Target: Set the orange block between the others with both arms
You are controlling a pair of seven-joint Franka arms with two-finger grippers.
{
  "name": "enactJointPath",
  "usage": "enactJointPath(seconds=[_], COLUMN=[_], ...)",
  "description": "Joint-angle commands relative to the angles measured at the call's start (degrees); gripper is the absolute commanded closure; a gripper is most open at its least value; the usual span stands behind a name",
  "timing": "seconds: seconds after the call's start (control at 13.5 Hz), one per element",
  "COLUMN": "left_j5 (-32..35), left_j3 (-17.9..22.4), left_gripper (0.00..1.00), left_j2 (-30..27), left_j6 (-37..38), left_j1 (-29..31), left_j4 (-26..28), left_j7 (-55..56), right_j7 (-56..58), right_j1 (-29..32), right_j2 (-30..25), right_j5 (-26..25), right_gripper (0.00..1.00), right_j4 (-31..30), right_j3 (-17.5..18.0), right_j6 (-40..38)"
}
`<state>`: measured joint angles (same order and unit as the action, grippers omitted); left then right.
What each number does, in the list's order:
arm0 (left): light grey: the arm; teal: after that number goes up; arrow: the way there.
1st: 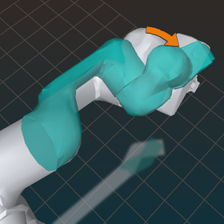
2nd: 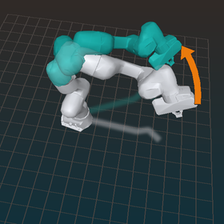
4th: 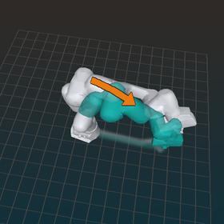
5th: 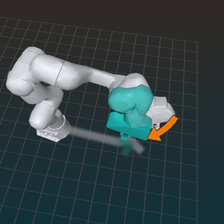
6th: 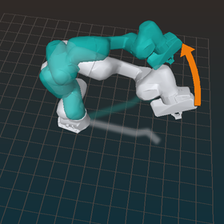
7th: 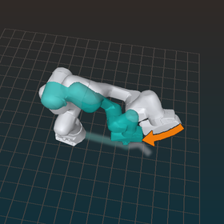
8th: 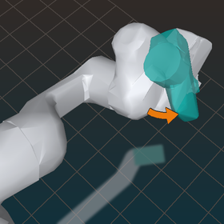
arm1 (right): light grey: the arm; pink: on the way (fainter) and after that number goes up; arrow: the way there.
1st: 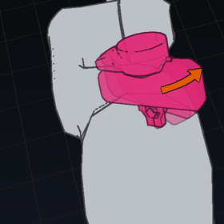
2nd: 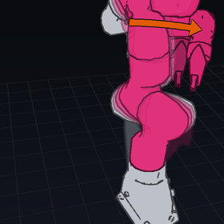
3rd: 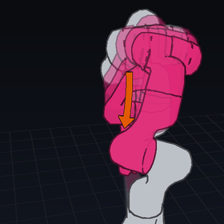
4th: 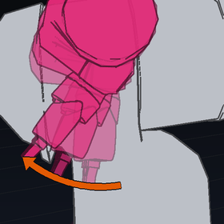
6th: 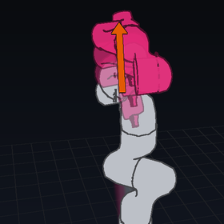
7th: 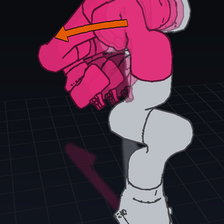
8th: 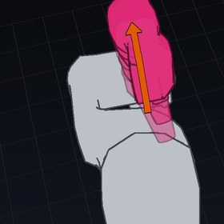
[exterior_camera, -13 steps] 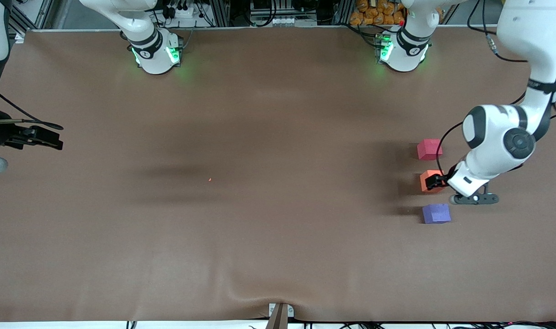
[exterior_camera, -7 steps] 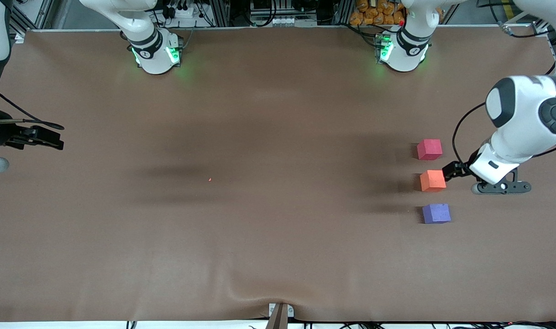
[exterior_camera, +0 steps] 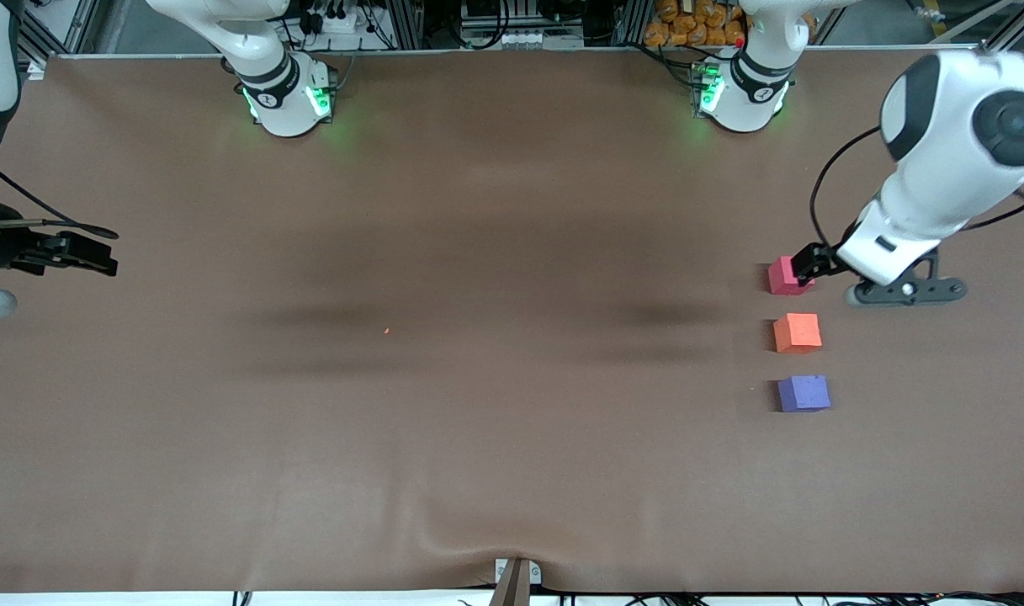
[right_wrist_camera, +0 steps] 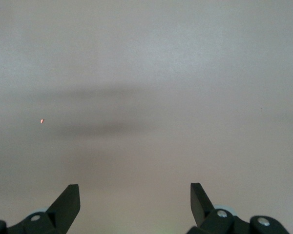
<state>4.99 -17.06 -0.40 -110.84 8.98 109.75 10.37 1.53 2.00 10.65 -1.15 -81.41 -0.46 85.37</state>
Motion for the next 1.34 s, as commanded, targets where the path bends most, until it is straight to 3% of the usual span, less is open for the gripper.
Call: enactJointPath(seconds=[0.0,0.22,0.59,0.89,1.04,1.26], left_j5=[0.37,0.54,0.19,-1.73,-3.24,-3.33], left_j3=[-0.17,-0.17,0.44,12.21,12.93,12.40], left_gripper=[0.00,0.00,0.00,0.00,0.00,0.00], left_j2=[1.72,4.18,1.90,2.07,2.25,2.07], left_j6=[6.58,13.61,19.68,25.65,27.78,27.87], left_j1=[0.69,-0.01,-0.53,-11.60,-11.18,-10.73], left_j4=[-9.70,-19.64,-21.07,-25.28,-26.43,-26.43], left_j7=[-0.70,-0.62,-6.85,-6.77,-6.68,-6.68], right_j7=[-0.66,-0.57,-0.66,-0.57,-0.74,-0.83], right_j1=[0.37,0.46,0.37,0.55,0.81,0.90], right_j2=[-0.54,-0.54,-0.54,-0.97,-1.50,-2.55], right_j5=[-0.25,-0.25,-0.25,-0.16,-0.16,-0.16], right_gripper=[0.00,0.00,0.00,0.00,0.00,0.00], right_j4=[-0.06,-0.15,-0.15,0.11,1.95,3.37], right_j3=[0.37,0.37,0.37,0.37,0.37,0.11], right_j6=[-0.29,-0.29,-0.29,-2.56,-7.74,-8.73])
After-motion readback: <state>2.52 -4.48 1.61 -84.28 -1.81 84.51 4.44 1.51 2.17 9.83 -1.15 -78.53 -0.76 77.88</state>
